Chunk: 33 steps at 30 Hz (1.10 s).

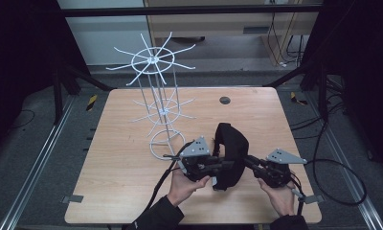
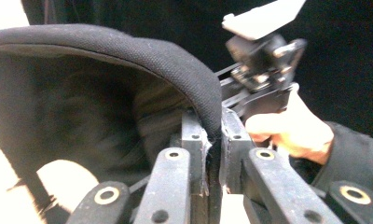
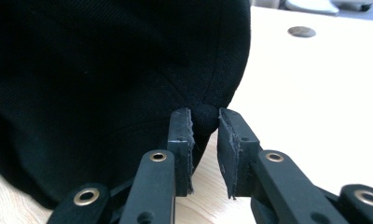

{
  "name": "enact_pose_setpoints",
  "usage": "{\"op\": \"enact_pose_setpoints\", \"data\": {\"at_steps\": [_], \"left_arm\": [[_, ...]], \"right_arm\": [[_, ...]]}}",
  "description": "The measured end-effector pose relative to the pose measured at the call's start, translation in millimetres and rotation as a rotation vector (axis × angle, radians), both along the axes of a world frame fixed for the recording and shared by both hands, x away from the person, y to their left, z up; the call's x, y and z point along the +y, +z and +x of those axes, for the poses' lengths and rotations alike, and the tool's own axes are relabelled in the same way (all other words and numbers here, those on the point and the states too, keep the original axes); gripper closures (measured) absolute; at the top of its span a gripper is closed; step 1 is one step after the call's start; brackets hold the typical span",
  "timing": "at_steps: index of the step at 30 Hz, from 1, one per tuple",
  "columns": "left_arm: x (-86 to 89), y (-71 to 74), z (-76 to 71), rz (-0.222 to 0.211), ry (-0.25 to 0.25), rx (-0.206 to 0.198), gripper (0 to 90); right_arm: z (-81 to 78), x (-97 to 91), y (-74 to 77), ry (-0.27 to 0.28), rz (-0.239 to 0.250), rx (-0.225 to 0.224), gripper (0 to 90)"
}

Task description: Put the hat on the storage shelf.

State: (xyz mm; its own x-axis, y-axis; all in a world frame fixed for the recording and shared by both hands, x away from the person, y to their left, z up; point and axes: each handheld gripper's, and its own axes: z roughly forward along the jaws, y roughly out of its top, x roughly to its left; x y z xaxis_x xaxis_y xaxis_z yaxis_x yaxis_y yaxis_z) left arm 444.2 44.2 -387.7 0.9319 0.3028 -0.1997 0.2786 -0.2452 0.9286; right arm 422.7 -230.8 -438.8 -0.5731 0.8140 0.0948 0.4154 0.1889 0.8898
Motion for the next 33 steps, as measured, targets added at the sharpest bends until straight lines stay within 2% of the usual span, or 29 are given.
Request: {"op": "enact_pose_setpoints", "data": {"at_steps": [7, 12, 17, 18, 19, 22, 25, 33], "left_arm": [[10.6, -12.3, 6.9, 0.034, 0.042, 0.025, 78.9], [8.7, -27.8, 12.2, 0.096, 0.089, 0.041, 76.5], [11.0, -35.4, 17.4, 0.149, 0.169, 0.040, 69.3], [12.5, -39.2, 19.7, 0.177, 0.212, 0.041, 66.5], [12.5, -39.2, 19.7, 0.177, 0.212, 0.041, 65.9], [14.7, -47.5, 23.7, 0.208, 0.265, 0.057, 65.3], [15.3, -56.6, 28.1, 0.237, 0.284, 0.073, 61.5], [21.6, -59.2, 27.1, 0.260, 0.308, 0.068, 59.1]], "right_arm": [[-8.2, -7.9, 17.9, -0.043, -0.057, -0.021, 75.5], [-11.1, -6.3, 26.2, -0.075, -0.138, -0.029, 75.5], [-11.1, -5.2, 29.5, -0.082, -0.158, -0.022, 75.5], [-11.2, -4.5, 32.6, -0.076, -0.160, -0.025, 75.6], [-11.2, -4.5, 32.6, -0.076, -0.160, -0.025, 75.6], [-11.2, -2.0, 37.7, -0.073, -0.177, -0.021, 75.6], [-9.7, 3.3, 43.7, -0.068, -0.202, 0.010, 75.4], [5.7, 20.0, 29.6, -0.077, -0.232, 0.032, 75.2]]}}
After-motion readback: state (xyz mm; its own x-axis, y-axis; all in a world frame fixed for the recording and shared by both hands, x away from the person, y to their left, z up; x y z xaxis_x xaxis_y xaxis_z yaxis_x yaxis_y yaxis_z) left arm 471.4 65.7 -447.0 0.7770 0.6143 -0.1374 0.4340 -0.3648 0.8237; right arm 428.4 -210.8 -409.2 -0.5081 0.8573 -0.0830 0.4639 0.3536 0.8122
